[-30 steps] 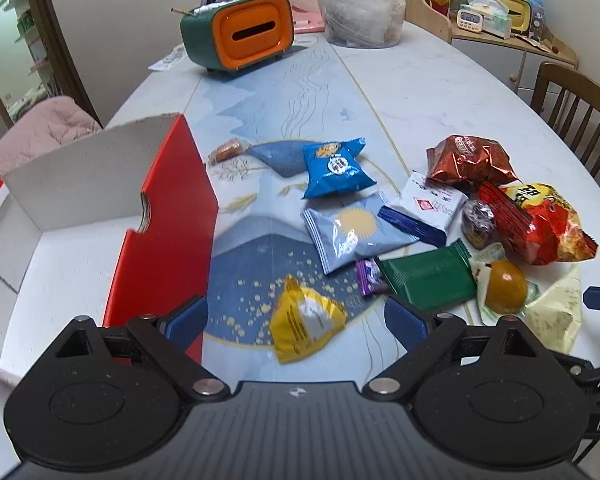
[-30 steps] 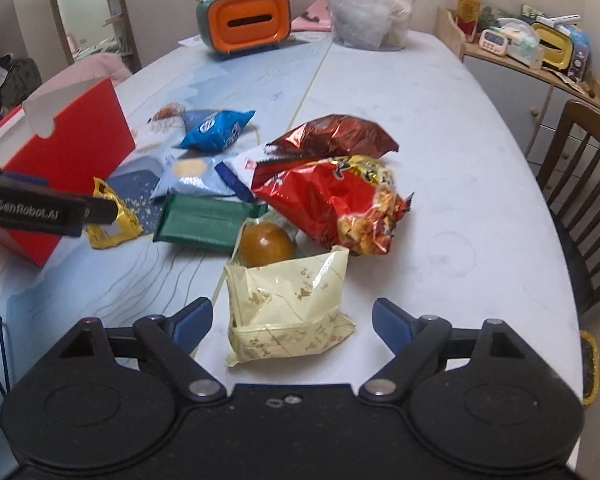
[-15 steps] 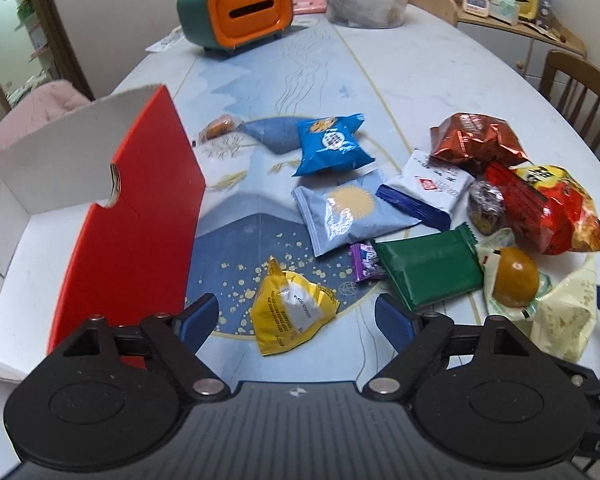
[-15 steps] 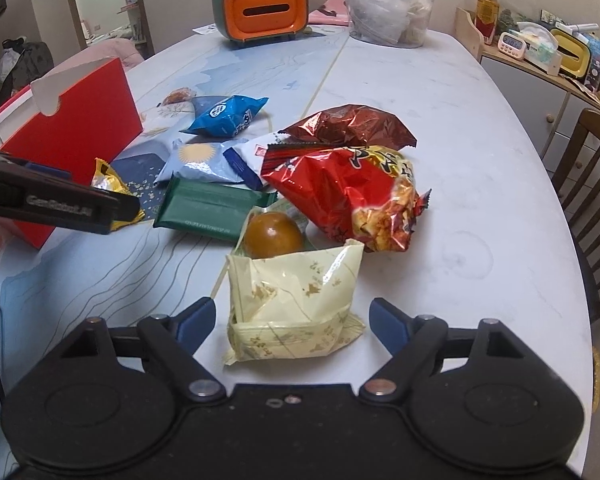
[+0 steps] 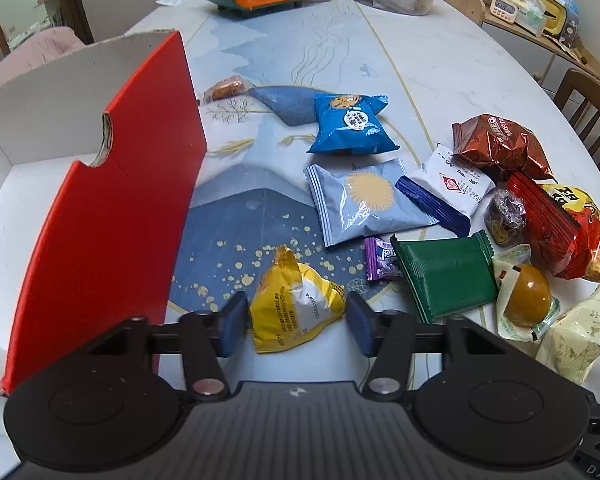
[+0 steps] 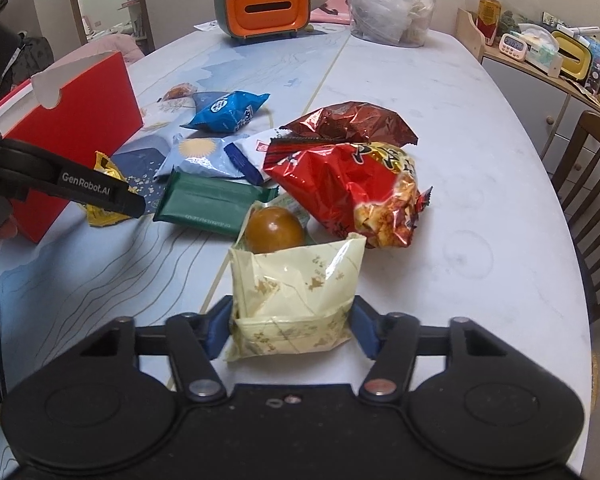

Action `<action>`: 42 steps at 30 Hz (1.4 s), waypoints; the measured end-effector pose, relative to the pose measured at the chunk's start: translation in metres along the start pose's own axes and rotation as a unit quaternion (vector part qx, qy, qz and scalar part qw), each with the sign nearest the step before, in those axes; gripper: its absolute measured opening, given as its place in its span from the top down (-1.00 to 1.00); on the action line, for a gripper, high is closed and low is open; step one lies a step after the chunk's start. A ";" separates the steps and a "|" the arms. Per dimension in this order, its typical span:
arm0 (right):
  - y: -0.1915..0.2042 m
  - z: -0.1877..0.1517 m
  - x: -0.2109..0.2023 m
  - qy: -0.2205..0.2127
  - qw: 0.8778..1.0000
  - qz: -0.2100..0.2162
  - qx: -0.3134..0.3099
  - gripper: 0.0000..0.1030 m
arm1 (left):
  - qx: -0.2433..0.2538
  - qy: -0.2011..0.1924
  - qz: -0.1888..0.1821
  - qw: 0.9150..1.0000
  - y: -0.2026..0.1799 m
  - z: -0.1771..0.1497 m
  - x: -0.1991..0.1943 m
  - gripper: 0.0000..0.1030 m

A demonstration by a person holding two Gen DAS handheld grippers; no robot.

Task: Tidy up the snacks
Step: 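Carry both packets into the white box and open both tools to release them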

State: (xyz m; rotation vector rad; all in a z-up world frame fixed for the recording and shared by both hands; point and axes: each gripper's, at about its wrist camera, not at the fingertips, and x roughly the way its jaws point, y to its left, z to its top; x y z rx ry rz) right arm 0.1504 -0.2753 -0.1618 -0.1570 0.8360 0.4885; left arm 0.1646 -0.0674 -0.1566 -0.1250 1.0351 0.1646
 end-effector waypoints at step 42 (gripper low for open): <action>0.101 0.067 -0.096 -0.066 0.997 0.036 -0.036 -0.07 | -0.028 -0.068 -0.031 0.997 0.081 -0.007 -0.148 0.17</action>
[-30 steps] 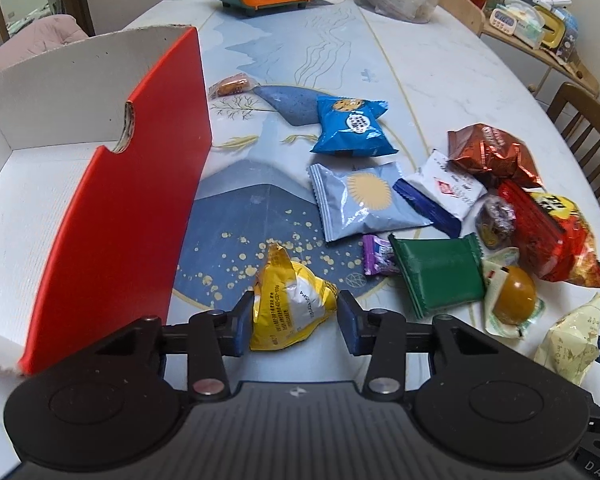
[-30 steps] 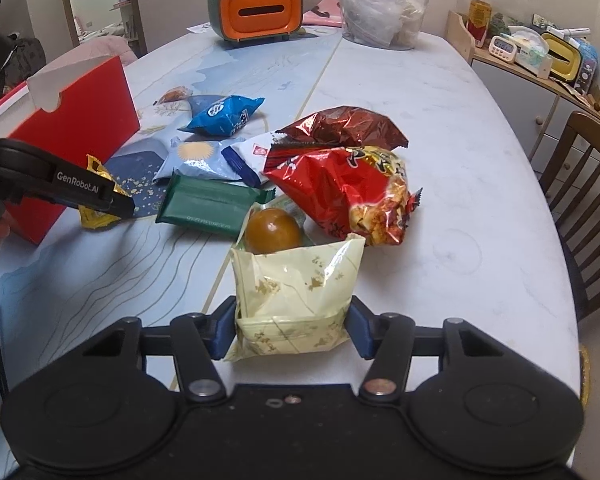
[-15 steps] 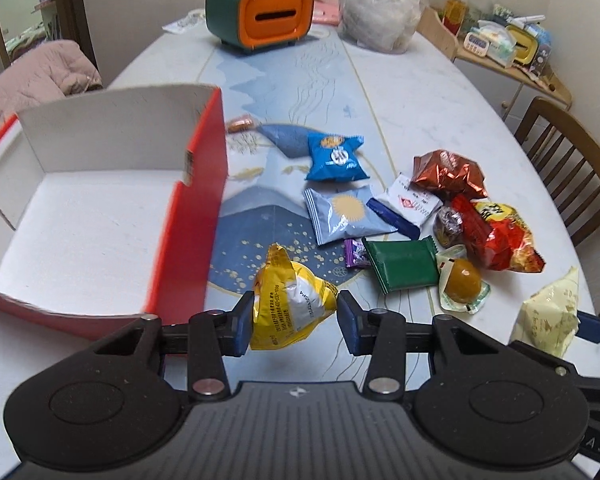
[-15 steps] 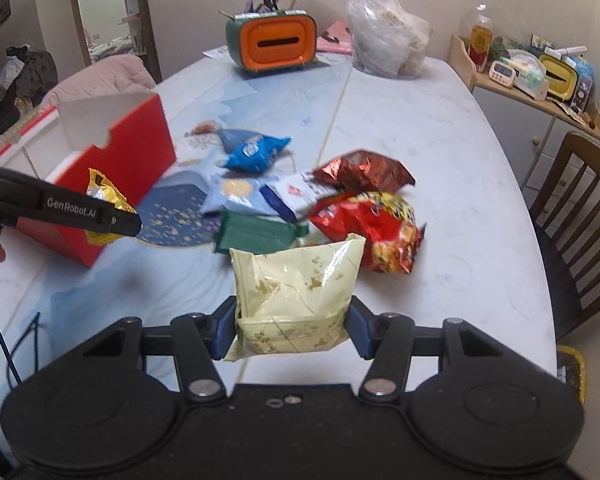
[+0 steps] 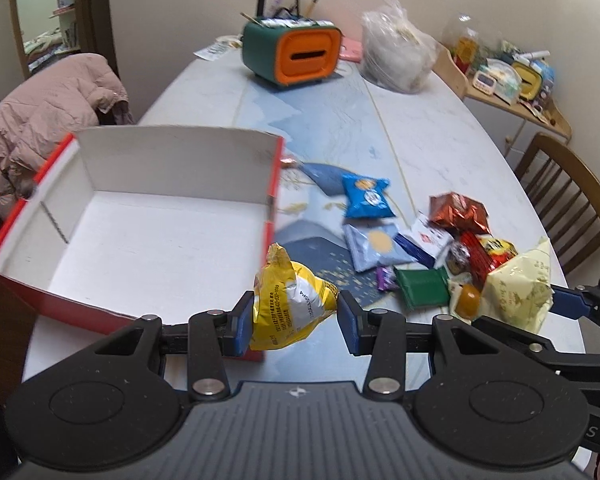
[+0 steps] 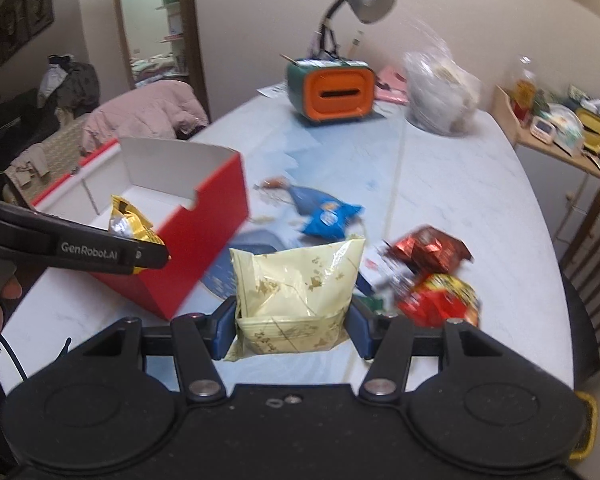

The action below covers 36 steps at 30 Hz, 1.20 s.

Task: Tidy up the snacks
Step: 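Carry both packets into the white box and open both tools to release them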

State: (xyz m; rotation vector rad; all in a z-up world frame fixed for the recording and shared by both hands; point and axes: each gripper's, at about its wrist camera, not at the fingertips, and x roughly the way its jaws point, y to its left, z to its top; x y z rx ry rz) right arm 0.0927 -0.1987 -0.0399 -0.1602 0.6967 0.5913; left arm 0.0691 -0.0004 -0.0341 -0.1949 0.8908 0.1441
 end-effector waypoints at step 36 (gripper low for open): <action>0.168 0.083 0.151 0.056 0.989 0.073 -0.116 -0.09 | -0.023 0.035 0.089 0.995 0.185 0.044 0.055 0.17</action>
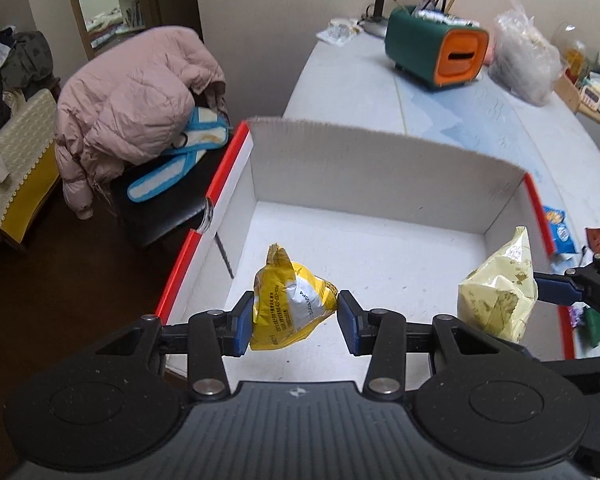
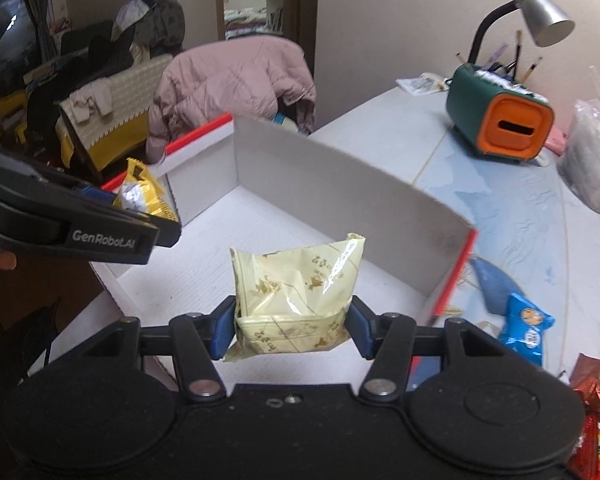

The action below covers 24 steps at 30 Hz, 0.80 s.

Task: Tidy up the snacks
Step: 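Carry both packets into the white box and open both tools to release them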

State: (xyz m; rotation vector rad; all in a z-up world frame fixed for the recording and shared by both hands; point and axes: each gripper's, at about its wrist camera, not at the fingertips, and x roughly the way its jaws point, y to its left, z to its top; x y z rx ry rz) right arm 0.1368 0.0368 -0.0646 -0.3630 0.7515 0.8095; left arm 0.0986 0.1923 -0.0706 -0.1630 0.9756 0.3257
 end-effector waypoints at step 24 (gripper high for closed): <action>0.002 -0.004 0.032 0.040 0.999 -0.012 0.020 -0.23 | 0.045 0.037 -0.026 0.998 -0.002 -0.010 0.029 0.04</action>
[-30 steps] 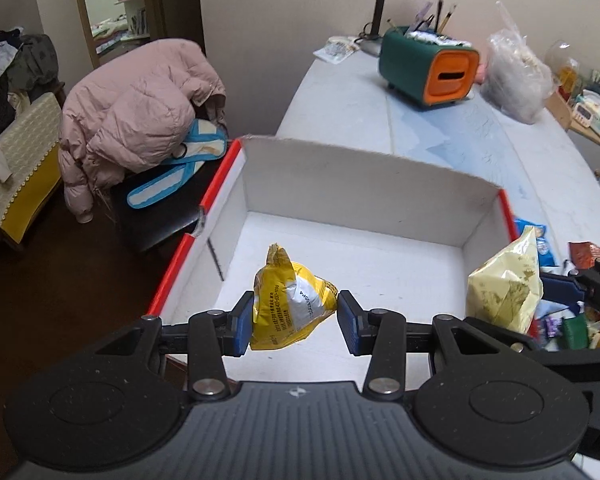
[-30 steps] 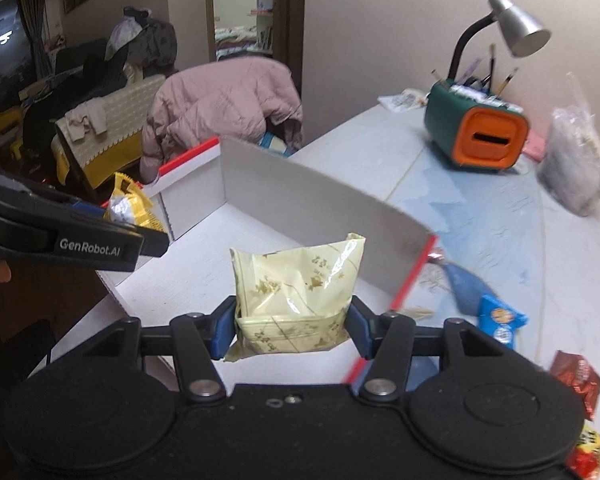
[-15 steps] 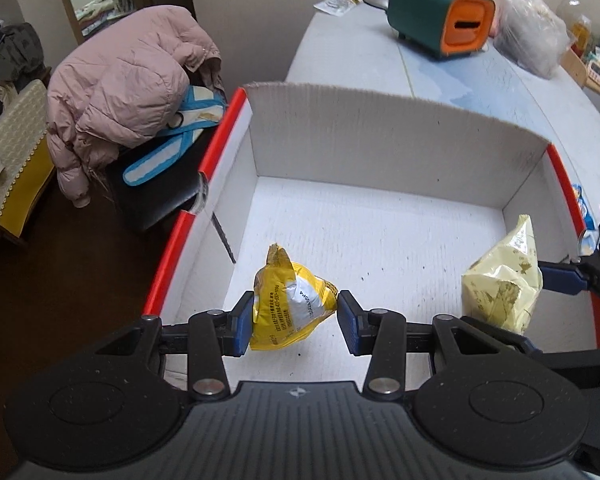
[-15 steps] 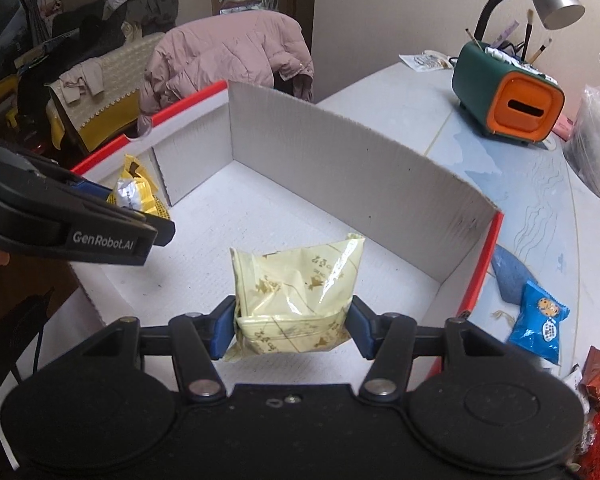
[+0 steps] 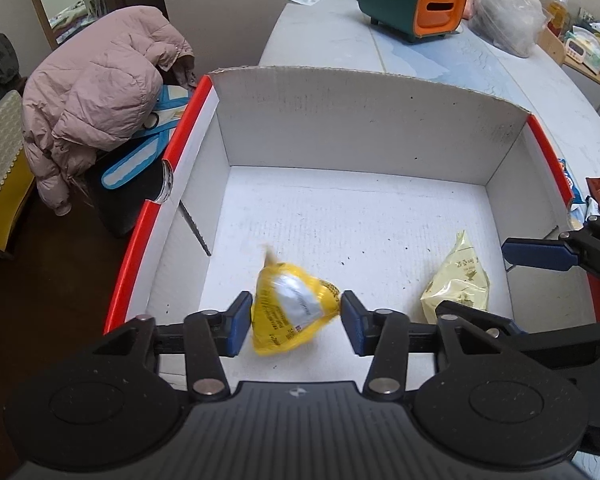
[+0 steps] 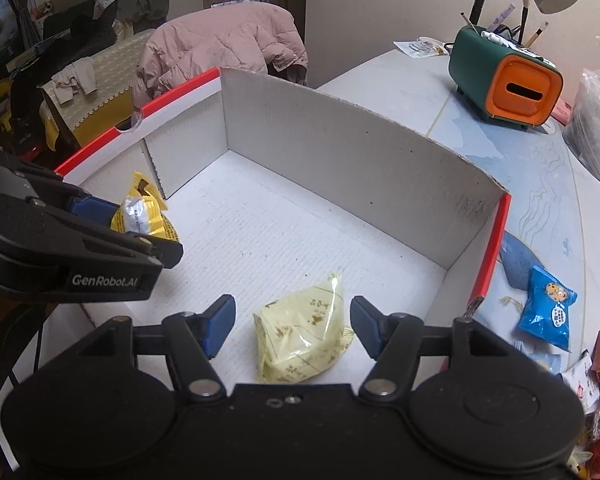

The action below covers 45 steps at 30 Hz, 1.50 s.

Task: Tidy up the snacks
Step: 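Carry both packets into the white box and open both tools to release them, then move both open tools back from the box to the snack pile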

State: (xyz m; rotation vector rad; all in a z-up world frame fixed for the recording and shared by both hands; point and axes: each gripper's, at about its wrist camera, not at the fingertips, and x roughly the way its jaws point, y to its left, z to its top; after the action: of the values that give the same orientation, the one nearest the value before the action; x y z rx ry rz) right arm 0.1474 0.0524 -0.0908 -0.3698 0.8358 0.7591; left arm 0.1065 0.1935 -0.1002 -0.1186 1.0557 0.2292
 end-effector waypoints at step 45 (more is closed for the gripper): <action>-0.129 -0.099 -0.178 -0.134 0.982 -0.059 0.124 -0.99 | 0.049 -0.123 -0.152 0.979 -0.130 -0.003 -0.100 -0.51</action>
State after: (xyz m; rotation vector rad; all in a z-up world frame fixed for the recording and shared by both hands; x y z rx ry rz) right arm 0.1119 -0.1733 -0.0137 -0.0902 0.6384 0.5718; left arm 0.0888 0.0536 -0.0162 -0.1573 0.7889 -0.0848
